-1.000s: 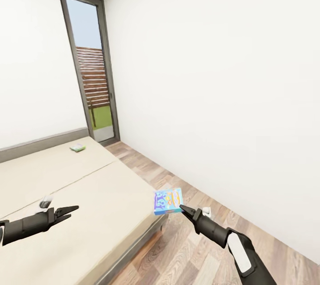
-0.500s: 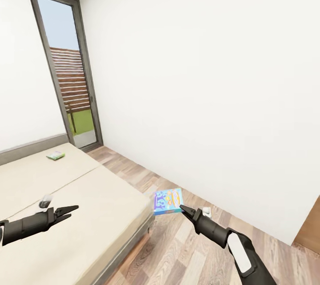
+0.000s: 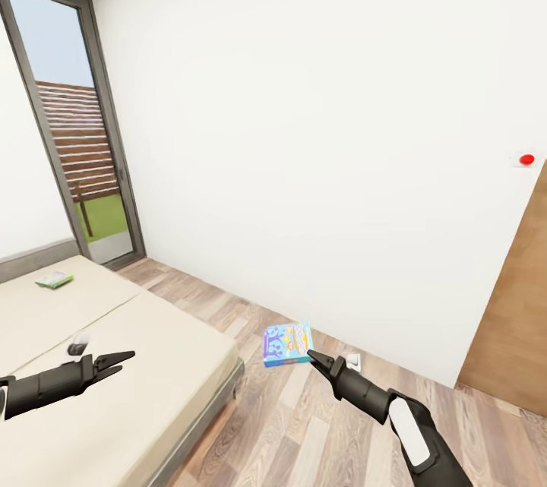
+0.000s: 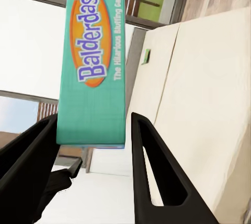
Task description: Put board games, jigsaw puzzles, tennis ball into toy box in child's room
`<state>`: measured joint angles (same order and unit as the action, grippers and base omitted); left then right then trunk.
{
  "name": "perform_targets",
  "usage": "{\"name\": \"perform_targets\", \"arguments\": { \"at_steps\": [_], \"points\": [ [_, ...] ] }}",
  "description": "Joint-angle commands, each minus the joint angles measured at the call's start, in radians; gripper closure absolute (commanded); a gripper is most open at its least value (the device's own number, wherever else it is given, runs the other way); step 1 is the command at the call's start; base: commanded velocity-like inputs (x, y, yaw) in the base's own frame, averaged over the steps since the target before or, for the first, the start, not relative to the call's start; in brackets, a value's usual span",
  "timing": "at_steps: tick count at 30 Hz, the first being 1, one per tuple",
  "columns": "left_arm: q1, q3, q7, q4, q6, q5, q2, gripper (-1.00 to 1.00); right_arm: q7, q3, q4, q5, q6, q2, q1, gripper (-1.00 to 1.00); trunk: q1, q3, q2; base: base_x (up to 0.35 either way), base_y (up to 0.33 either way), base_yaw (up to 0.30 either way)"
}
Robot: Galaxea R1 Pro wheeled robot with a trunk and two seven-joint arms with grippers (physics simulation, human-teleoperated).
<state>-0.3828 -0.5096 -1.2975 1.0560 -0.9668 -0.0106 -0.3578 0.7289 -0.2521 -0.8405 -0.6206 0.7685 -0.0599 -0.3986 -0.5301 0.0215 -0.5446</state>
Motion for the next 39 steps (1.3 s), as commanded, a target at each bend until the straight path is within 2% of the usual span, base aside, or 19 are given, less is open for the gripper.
{"name": "perform_targets", "arguments": {
  "at_steps": [1, 27, 39],
  "points": [
    [-0.001, -0.001, -0.004, 0.000, -0.010, -0.002, 0.000, -1.00, 0.003, -0.004, 0.000, -0.004, 0.008, -0.001, -0.001, 1.00, 0.000, 0.001, -0.002, -0.198, 0.125, -0.263],
    [-0.001, -0.002, -0.003, 0.000, -0.010, -0.008, 0.000, -1.00, 0.000, -0.004, 0.000, -0.002, 0.007, -0.003, -0.001, 1.00, 0.000, -0.022, -0.002, -0.208, 0.189, -0.263],
    [-0.001, -0.002, -0.002, 0.000, -0.007, -0.007, 0.001, -1.00, -0.002, -0.002, 0.002, -0.002, 0.006, -0.004, -0.001, 1.00, 0.000, -0.032, -0.002, -0.125, 0.169, -0.263]
  ]
}}
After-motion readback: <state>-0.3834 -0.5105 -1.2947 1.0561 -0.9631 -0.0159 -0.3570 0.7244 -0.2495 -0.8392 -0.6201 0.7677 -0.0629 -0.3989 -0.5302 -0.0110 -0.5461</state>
